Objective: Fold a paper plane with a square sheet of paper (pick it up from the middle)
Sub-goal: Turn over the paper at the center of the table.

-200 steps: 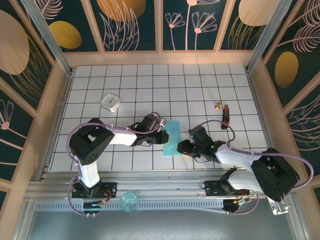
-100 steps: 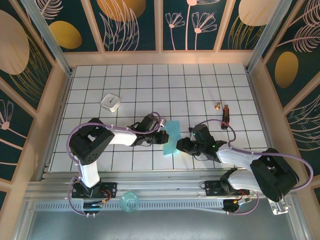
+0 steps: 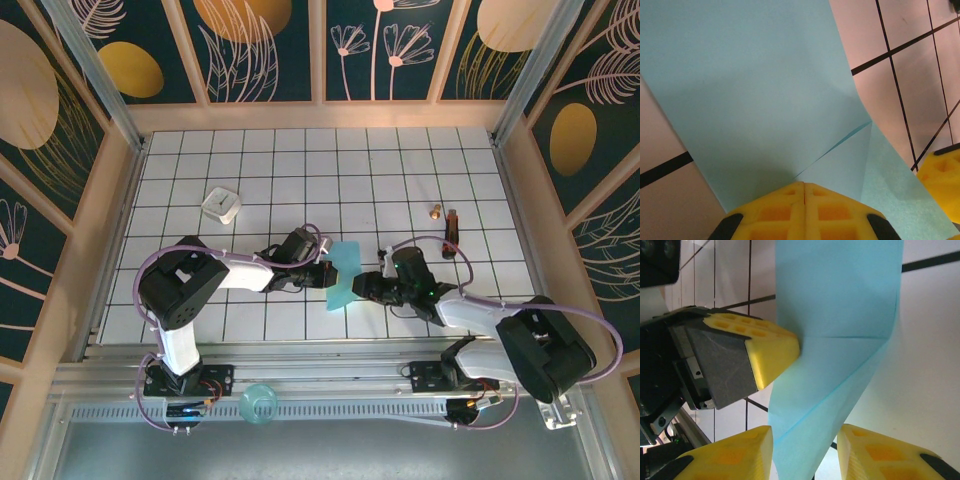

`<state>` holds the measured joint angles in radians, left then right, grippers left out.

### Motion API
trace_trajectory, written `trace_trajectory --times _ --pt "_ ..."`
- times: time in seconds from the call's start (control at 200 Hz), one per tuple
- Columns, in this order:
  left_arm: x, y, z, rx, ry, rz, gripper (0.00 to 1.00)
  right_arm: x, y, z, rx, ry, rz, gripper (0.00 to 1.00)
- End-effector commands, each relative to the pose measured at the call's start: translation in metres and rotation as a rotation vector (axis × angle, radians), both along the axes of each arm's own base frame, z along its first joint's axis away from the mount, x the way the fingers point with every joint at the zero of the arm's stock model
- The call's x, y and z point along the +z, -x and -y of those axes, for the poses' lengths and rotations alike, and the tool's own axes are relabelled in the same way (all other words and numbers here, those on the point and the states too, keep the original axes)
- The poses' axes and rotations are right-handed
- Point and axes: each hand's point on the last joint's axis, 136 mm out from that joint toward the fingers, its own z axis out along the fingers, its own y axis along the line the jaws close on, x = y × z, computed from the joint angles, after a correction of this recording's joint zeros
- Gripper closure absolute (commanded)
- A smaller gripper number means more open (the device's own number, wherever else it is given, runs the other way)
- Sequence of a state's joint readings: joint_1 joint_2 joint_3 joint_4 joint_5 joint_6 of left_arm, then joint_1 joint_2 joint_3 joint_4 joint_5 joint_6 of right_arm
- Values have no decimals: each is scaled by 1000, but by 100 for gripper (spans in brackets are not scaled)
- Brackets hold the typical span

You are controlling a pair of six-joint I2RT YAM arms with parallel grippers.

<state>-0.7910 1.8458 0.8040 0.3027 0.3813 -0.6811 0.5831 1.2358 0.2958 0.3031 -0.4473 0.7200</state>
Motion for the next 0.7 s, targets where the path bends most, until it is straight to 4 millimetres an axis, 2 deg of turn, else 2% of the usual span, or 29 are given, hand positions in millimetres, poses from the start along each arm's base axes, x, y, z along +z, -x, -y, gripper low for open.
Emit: trace_trajectory --times 0.0,0.15,0.305,0.696 --pt "-34 17 -19 -6 -101 -72 100 -2 -1 1 10 -9 10 63" --pt "-33 17 -19 -1 -94 -76 100 -15 4 11 -47 20 -52 69" --pt "-33 18 -20 -1 -98 -77 98 -16 9 15 -82 4 -70 77" --pt "-33 17 -19 -4 -102 -77 97 -15 20 11 -110 -19 -82 82"
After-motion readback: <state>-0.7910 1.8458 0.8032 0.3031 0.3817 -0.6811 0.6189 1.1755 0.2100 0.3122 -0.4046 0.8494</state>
